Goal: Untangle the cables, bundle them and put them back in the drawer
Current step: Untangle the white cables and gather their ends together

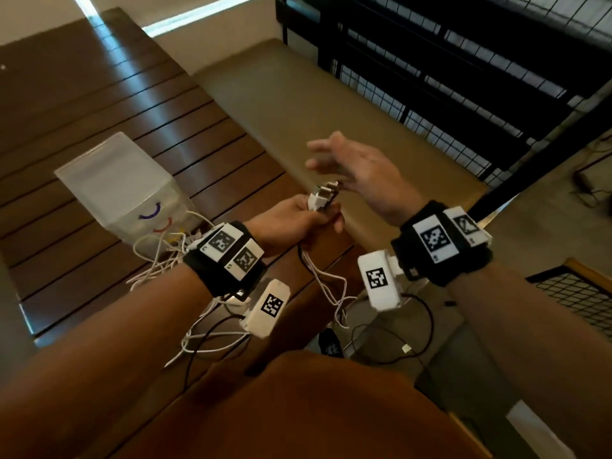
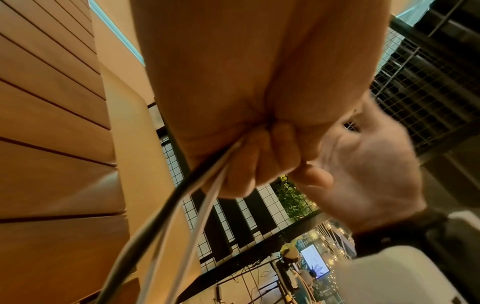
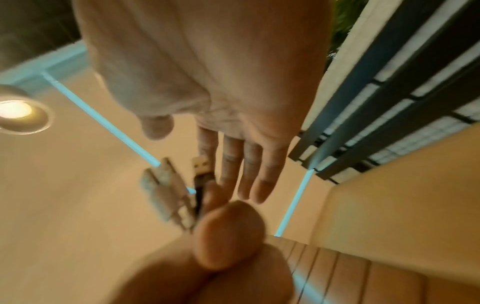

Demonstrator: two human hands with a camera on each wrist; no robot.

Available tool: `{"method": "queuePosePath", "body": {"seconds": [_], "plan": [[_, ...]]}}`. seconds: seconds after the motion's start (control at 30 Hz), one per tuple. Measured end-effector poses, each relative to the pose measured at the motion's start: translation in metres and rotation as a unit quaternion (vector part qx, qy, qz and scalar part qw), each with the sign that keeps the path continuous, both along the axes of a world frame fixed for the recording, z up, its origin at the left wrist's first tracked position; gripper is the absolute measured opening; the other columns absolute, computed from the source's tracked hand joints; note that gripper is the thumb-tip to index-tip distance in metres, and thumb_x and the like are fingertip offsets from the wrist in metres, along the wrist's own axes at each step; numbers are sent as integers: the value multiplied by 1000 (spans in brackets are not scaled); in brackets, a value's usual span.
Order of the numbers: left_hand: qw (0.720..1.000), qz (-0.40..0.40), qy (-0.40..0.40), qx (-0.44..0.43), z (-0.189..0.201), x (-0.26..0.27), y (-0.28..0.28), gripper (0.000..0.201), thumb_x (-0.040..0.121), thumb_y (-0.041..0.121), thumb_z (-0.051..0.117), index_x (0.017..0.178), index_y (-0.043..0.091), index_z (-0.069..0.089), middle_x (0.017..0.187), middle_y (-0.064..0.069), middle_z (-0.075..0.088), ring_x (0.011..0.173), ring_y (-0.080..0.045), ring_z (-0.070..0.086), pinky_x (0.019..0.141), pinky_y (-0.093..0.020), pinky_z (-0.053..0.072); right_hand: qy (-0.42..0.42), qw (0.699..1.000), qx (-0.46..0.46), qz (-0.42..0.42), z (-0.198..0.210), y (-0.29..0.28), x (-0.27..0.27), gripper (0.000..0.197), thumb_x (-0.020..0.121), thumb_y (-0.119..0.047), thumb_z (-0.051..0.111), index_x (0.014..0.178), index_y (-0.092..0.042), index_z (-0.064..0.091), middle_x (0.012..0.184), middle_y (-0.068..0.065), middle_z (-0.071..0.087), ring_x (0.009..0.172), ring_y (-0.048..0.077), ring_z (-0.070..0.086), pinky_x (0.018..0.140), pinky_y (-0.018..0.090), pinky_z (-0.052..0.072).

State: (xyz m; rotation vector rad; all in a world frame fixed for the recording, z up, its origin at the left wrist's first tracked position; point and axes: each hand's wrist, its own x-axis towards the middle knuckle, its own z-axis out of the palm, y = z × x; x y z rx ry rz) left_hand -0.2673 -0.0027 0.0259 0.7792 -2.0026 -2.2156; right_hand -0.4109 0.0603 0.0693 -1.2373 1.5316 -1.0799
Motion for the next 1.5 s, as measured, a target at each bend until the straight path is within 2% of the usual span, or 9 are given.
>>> {"method": "queuePosePath", "body": {"seconds": [0.1,0.2,0.5,0.77,0.87,1.0,1.1,1.2,1.5], "plan": [[999,21,7,-31,3,4,-1,36,94,6,42,64,17,60,51,6,36,43,-5,30,43,-19,29,143,982,7,119,9,-17,24,45,101,-44,36,115,-12,65,112,5,67,93,16,65,70,26,55],[994,93,-6,-61,1,16,-11,34,91,-15,34,68,4,49,45,10,39,39,-3,34,40,-17,33,236,961,-21,145,-1,-32,42,50,102,-40,38,102,2,67,102,18,69,96,30,63,87,46,49],[978,137,-57,-146,2,47,-26,32,90,-16,39,61,-6,50,43,0,40,34,-6,35,36,-16,32,287,933,-39,212,-6,-65,70,60,99,-51,28,100,-8,71,105,6,72,99,21,66,90,42,51],[967,192,-42,-159,8,72,-21,28,94,-3,44,69,5,55,44,5,49,36,-4,37,37,-15,29,164,950,1,264,-3,-80,94,47,103,-42,32,120,-15,66,110,0,67,97,10,64,80,19,50],[955,294,5,-30,2,82,-25,31,97,4,41,66,6,46,48,-3,34,39,-11,27,38,-18,20,17,978,-26,208,-7,-84,105,44,103,-40,33,138,-18,47,108,-5,61,88,0,62,71,16,49],[885,428,120,138,9,107,-43,44,98,46,40,63,19,41,42,8,29,33,-6,26,33,-15,27,-212,948,107,214,-31,-79,128,35,97,-50,42,115,-21,52,81,-1,58,67,10,60,66,29,51],[850,482,154,146,11,135,-55,45,100,49,34,67,20,43,42,10,28,34,-3,22,32,-16,21,-130,938,163,277,-54,-68,137,33,103,-40,35,101,-15,56,59,2,55,42,13,43,42,22,33],[843,493,153,152,6,164,-58,45,100,49,32,68,20,44,43,10,28,35,-3,21,33,-16,19,-117,941,206,240,-82,-59,133,49,102,-45,33,76,-13,59,44,-4,36,37,10,26,40,20,19],[817,566,69,88,-21,236,-37,22,101,25,45,92,15,62,47,11,26,37,-3,23,35,-16,21,237,856,263,378,-145,-38,102,43,102,-28,43,64,-23,62,61,1,53,47,7,50,48,19,38]]}}
